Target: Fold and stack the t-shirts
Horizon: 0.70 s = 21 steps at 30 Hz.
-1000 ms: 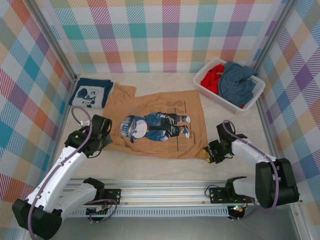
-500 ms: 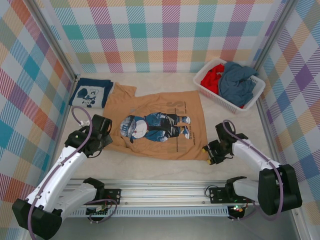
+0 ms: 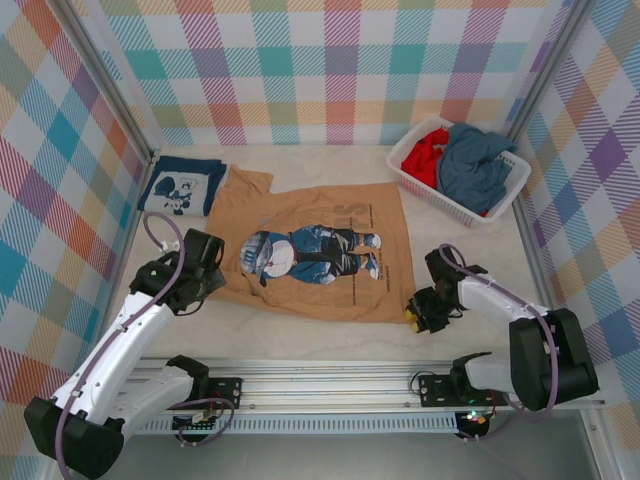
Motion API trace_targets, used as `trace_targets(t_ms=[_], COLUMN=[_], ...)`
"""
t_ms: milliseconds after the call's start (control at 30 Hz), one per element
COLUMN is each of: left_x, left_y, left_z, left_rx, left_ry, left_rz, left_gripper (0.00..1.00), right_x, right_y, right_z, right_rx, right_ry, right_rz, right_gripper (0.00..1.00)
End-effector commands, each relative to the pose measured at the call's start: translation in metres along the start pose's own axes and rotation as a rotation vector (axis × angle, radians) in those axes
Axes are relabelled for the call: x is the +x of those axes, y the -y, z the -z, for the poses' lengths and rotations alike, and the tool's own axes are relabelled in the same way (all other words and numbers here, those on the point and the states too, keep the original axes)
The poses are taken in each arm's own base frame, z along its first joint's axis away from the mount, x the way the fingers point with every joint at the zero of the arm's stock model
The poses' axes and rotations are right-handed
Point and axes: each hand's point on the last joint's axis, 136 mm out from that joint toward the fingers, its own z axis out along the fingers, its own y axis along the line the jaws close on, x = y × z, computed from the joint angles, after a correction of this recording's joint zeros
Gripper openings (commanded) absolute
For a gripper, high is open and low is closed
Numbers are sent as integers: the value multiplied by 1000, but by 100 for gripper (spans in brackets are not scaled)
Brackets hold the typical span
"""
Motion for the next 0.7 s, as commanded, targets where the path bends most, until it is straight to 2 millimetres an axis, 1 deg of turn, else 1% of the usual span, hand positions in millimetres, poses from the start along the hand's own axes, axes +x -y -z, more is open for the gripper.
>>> trace_targets(t_ms=[0,33,100,200,333,367,400,433,467,533,600,633,667], left_x=[-11,-14,-24,-58,-127,-146,-161,-178,-194,-220,-238,-246,-251], left_y=[16,20,33,57,91,100,107,115,119,121,119,114,110], left_z=[11,12,18,39,88,105,117,135,152,188,222,243,260], left_rx=[80,101,155,230,296,317,335,361,379,414,451,474,497], left_ry=[37,45,71,165,342,391,431,481,531,631,720,771,814], left_rz=[15,14,1,-4,-18,-14,-11,-9,4,32,47,59,68], left_gripper=[0,0,0,0,0,0,0,0,0,0,0,0,0], right_x=[-17,-18,-16,-8,8,13,19,27,34,47,59,66,73], right_y=[-33,-45,-74,-126,-184,-197,-209,-220,-228,-237,-237,-234,-231], right_z=[0,9,33,94,190,215,238,264,288,334,375,397,414], right_rx=[-96,-129,-200,-319,-485,-533,-582,-638,-690,-785,-875,-928,-977], right_ry=[96,119,166,269,422,459,492,528,566,639,710,754,785], right_rz=[96,146,251,431,620,661,699,739,777,831,868,886,901], right_gripper=[4,0,0,0,0,0,0,0,0,0,0,0,0])
